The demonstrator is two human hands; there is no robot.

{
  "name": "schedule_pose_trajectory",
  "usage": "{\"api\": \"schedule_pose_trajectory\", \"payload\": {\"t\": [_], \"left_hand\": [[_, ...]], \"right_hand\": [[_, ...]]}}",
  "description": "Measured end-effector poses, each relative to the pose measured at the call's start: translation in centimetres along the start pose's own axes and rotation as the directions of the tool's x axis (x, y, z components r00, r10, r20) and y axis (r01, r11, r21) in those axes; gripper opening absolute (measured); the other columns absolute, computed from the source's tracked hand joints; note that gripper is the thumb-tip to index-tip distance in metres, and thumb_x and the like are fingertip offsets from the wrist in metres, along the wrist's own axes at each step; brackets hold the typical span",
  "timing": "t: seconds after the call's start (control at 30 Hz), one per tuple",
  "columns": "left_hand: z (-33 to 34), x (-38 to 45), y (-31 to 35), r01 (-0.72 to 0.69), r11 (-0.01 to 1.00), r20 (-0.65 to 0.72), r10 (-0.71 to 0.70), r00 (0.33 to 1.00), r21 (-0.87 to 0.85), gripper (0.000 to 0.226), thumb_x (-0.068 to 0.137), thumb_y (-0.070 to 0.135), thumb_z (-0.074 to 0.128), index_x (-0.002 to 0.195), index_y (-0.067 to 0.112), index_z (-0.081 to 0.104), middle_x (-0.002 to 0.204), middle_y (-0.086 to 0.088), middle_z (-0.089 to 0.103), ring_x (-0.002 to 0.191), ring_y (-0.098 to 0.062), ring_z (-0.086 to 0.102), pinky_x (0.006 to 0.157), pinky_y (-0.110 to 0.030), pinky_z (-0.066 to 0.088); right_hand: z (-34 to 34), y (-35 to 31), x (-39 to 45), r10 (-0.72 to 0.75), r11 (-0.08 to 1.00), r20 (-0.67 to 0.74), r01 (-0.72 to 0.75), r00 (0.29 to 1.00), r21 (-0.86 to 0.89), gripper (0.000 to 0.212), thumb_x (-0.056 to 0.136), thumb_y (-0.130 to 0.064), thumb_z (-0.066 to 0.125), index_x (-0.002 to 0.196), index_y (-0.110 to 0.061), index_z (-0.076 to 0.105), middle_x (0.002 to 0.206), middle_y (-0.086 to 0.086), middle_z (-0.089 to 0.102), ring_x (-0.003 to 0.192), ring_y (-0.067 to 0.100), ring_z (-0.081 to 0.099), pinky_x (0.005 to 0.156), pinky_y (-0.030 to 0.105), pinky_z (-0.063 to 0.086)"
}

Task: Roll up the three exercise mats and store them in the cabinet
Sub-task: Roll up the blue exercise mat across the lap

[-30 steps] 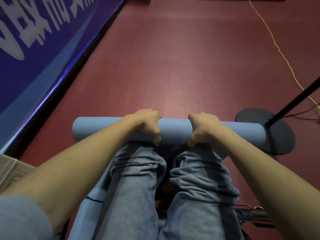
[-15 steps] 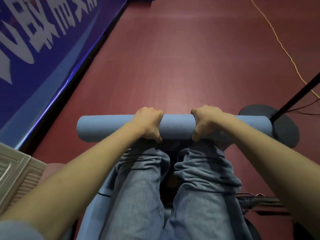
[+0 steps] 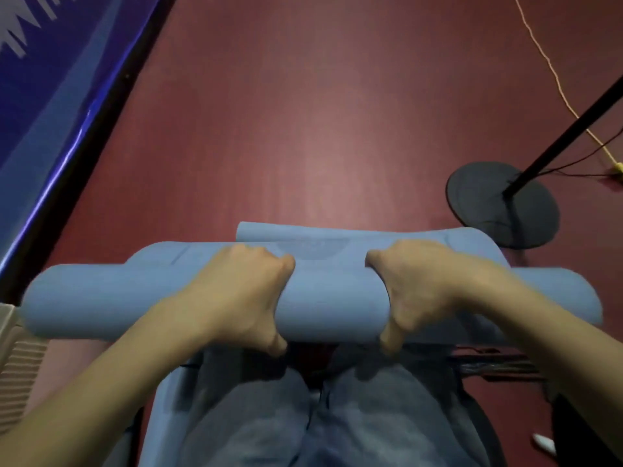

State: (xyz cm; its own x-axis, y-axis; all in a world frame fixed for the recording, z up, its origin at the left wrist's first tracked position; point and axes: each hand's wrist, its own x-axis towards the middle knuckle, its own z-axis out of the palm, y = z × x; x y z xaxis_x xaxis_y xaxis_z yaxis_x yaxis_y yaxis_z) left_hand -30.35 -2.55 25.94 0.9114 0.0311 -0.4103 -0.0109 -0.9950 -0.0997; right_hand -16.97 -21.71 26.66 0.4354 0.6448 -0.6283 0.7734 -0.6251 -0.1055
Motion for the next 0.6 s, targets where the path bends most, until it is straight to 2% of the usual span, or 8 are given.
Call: {"api": "schedule_pose_trajectory", "payload": {"t": [0.1, 0.17, 0.27, 0.33, 0.43, 0.5, 0.6], "left_hand": [[0.9, -1.6, 1.3, -0.025, 1.000, 0.064, 0.025, 0.998, -0.004, 0.066, 0.055, 0.072, 0.067, 0.097, 0.027, 0.043, 0.104, 0.004, 0.065, 0.092, -0.026, 0.065, 0.068, -0.034, 0.038], [1.3, -1.7, 1.5, -0.004, 0.999, 0.069, 0.007, 0.998, -0.038, 0.066, 0.056, 0.074, 0.065, 0.099, 0.028, 0.043, 0.108, 0.006, 0.065, 0.096, -0.025, 0.065, 0.071, -0.034, 0.039], [1.5, -0.5, 0.7, 0.039, 0.989, 0.076, -0.028, 0.997, -0.144, 0.077, 0.046, 0.079, 0.068, 0.103, 0.030, 0.051, 0.104, 0.009, 0.067, 0.094, -0.019, 0.065, 0.076, -0.033, 0.050], [1.7, 0.4, -0.2, 0.018, 0.968, 0.049, -0.006, 0.999, -0.250, 0.086, 0.040, 0.079, 0.073, 0.112, 0.034, 0.054, 0.109, 0.015, 0.060, 0.099, -0.013, 0.058, 0.084, -0.035, 0.051], [1.9, 0.8, -0.6, -0.125, 0.946, -0.154, 0.081, 0.985, -0.299, 0.109, 0.036, 0.075, 0.075, 0.133, 0.033, 0.049, 0.116, 0.013, 0.036, 0.103, -0.012, 0.038, 0.090, -0.030, 0.040], [2.6, 0.5, -0.6, -0.183, 0.935, -0.316, 0.082, 0.945, -0.305, 0.110, 0.037, 0.066, 0.076, 0.136, 0.025, 0.050, 0.114, 0.009, 0.040, 0.099, -0.015, 0.039, 0.085, -0.028, 0.030], [4.2, -1.0, 0.1, -0.163, 0.945, -0.453, 0.018, 0.891, -0.284, 0.096, 0.044, 0.055, 0.076, 0.129, 0.016, 0.059, 0.116, 0.003, 0.057, 0.098, -0.024, 0.058, 0.084, -0.036, 0.040]], "right_hand": [[1.3, -0.6, -1.5, -0.035, 0.998, 0.087, 0.030, 0.996, 0.050, 0.074, 0.044, -0.063, 0.082, 0.101, -0.029, 0.049, 0.087, -0.006, 0.061, 0.078, 0.015, 0.061, 0.072, 0.036, 0.056], [1.5, -0.9, -1.4, -0.036, 0.997, 0.097, 0.029, 0.995, 0.070, 0.073, 0.045, -0.061, 0.082, 0.101, -0.029, 0.048, 0.088, -0.006, 0.061, 0.079, 0.016, 0.061, 0.072, 0.036, 0.055], [0.5, -0.3, 0.4, -0.042, 0.988, 0.169, 0.016, 0.985, 0.155, 0.077, 0.041, -0.061, 0.087, 0.104, -0.031, 0.054, 0.095, -0.009, 0.064, 0.086, 0.014, 0.063, 0.078, 0.038, 0.058], [-0.3, 0.7, 1.7, -0.074, 0.971, 0.225, 0.019, 0.972, 0.239, 0.077, 0.041, -0.054, 0.093, 0.106, -0.032, 0.059, 0.099, -0.013, 0.067, 0.092, 0.011, 0.066, 0.083, 0.036, 0.059], [-0.7, 1.8, 2.8, -0.124, 0.944, 0.283, 0.025, 0.951, 0.330, 0.073, 0.043, -0.043, 0.099, 0.107, -0.031, 0.064, 0.100, -0.015, 0.073, 0.094, 0.007, 0.070, 0.087, 0.035, 0.060], [-0.5, 2.0, 3.0, -0.141, 0.932, 0.282, 0.031, 0.949, 0.360, 0.075, 0.042, -0.042, 0.100, 0.108, -0.032, 0.065, 0.101, -0.015, 0.074, 0.094, 0.008, 0.071, 0.087, 0.036, 0.060], [-0.3, 2.0, 3.1, -0.138, 0.927, 0.277, 0.025, 0.951, 0.375, 0.076, 0.043, -0.042, 0.099, 0.109, -0.032, 0.065, 0.104, -0.015, 0.073, 0.095, 0.009, 0.071, 0.086, 0.036, 0.061]]}}
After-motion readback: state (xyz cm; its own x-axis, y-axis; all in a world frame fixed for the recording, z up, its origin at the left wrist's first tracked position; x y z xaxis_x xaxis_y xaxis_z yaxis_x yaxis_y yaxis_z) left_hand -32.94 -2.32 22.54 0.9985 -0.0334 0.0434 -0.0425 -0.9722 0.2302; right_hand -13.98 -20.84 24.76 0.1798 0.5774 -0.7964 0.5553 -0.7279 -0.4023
